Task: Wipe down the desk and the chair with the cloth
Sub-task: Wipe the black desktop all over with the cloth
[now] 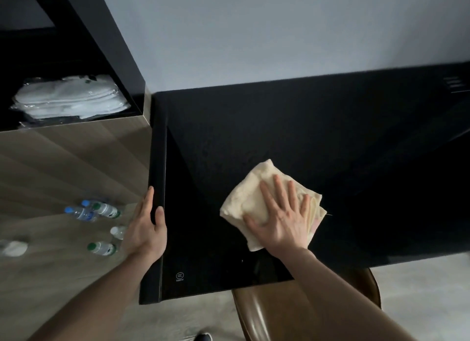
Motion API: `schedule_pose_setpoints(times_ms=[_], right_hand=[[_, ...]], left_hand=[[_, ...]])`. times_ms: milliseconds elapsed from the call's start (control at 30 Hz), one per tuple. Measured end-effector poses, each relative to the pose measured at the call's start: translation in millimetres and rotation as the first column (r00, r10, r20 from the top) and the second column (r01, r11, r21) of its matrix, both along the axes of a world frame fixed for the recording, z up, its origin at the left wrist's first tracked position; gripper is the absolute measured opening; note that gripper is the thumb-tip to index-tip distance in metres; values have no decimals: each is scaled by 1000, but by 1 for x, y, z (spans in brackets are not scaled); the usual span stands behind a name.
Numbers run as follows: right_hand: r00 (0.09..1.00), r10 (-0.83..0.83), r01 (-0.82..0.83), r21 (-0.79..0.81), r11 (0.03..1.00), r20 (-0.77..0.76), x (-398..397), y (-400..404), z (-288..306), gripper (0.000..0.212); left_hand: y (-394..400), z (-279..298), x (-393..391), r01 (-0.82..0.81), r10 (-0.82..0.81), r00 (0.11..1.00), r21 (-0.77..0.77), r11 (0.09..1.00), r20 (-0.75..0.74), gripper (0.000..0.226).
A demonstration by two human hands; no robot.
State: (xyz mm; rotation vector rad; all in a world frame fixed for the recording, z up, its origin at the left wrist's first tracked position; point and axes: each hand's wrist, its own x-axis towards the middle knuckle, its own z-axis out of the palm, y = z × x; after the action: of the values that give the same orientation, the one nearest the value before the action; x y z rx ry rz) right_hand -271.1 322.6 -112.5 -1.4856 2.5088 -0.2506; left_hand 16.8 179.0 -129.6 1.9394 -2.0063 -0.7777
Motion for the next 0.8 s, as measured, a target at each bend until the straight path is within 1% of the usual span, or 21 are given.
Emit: schedule_pose_setpoints(times_ms=[100, 200, 267, 333, 433, 500, 667, 800], right_hand=[[994, -106, 106, 19, 994, -7, -17, 6, 2, 93], [985, -168, 165, 72, 984, 41, 4, -6, 4, 95], [980, -180, 171, 107, 979, 80, 23, -16, 5, 94], [985, -143, 133, 106, 985, 96, 42, -24, 6, 93], [993, -45, 34, 105, 994, 112, 68, -35, 7, 91], [995, 7, -16, 90, 996, 101, 76, -37, 5, 92], [992, 88, -93, 52, 994, 91, 58, -26, 4, 96], [989, 112, -113, 8, 994, 91, 24, -8, 6, 95]], left_hand=[[1, -1, 0, 0, 0, 999, -4, 1000, -33, 59], [2, 5, -3, -2, 2, 999, -10, 1000, -32, 60], [3, 10, -5, -6, 6, 1000, -1, 1000, -11, 59], [4, 13, -5, -1, 1, 1000, 5, 1000, -10, 59], [3, 15, -6, -11, 11, 1000, 19, 1000, -5, 59], [4, 12, -4, -1, 1, 1000, 6, 1000, -23, 60], [3, 6, -3, -8, 9, 1000, -30, 1000, 30, 59], [3, 5, -10, 14, -6, 990, -55, 998, 140, 58]])
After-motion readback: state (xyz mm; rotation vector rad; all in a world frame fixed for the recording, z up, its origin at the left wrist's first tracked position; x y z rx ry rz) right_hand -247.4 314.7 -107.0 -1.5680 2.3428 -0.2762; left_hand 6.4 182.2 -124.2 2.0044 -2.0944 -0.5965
